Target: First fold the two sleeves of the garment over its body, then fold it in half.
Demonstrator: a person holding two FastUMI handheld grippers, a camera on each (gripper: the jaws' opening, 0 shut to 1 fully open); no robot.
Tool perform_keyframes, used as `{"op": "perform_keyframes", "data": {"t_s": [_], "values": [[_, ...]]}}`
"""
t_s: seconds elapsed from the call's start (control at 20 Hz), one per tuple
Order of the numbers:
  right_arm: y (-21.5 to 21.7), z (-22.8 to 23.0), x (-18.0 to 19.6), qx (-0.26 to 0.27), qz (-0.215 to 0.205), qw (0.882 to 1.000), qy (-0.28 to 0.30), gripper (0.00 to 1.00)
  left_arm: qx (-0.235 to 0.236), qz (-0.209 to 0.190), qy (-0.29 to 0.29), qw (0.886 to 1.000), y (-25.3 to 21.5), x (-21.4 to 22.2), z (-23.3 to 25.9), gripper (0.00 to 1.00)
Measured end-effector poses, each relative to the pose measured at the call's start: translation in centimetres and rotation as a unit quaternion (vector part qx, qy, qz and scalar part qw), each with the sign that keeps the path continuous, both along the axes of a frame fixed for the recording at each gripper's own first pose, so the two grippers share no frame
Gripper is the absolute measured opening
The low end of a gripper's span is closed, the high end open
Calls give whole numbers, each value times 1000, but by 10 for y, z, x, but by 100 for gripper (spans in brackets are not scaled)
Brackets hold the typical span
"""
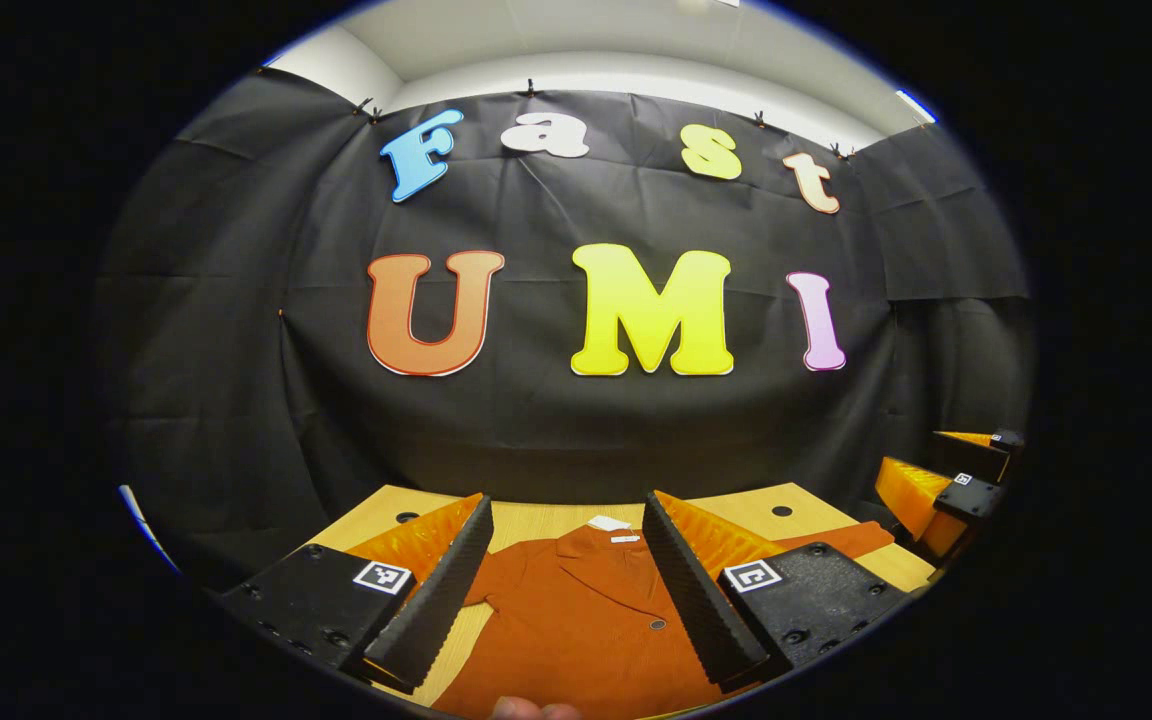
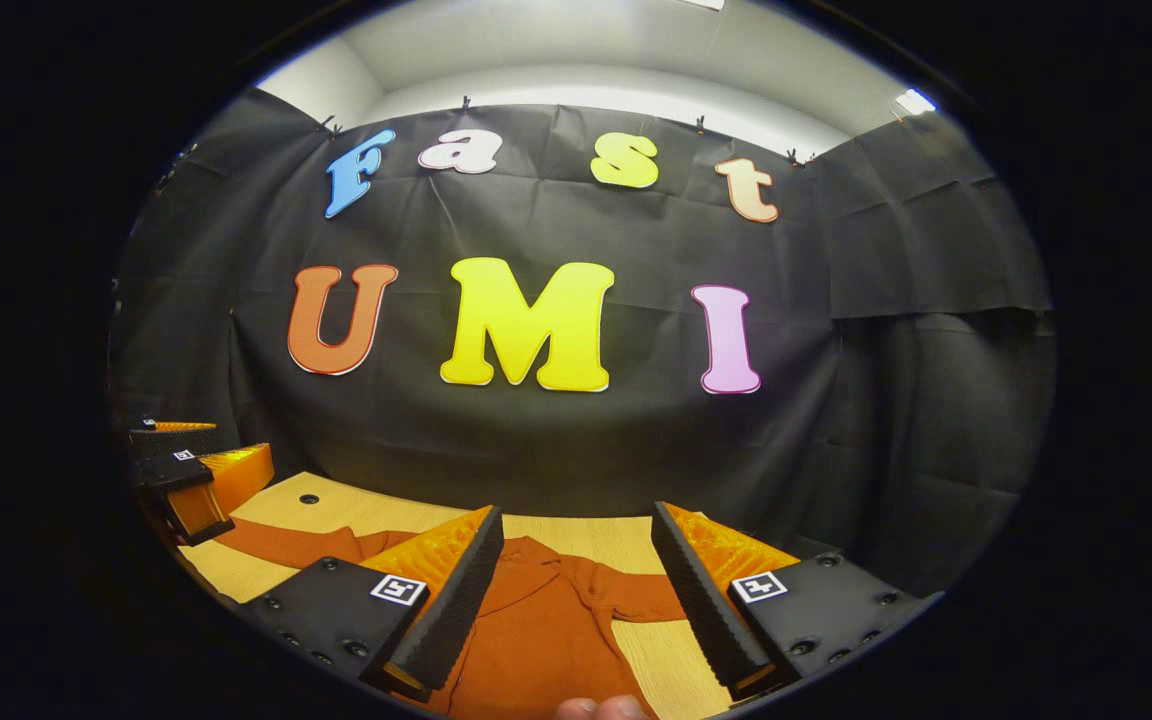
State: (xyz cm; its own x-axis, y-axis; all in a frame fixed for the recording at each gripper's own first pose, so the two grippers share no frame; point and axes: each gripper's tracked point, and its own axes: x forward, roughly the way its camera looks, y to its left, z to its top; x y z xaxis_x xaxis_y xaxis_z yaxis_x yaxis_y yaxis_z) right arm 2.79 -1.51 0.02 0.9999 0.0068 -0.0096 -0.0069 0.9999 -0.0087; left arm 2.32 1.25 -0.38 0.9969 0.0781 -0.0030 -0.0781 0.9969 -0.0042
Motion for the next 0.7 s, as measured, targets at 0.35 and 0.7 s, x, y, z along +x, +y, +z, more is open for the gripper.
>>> {"op": "perform_keyframes", "data": {"t_s": [0.35, 0.7], "values": [[-12, -2, 4, 4, -6, 1000, 5, 95, 3, 0, -1, 1000, -4, 4, 1, 98], [-15, -10, 5, 5, -2, 1000, 13, 95, 1, 1, 7, 1000, -8, 7, -4, 98]]}}
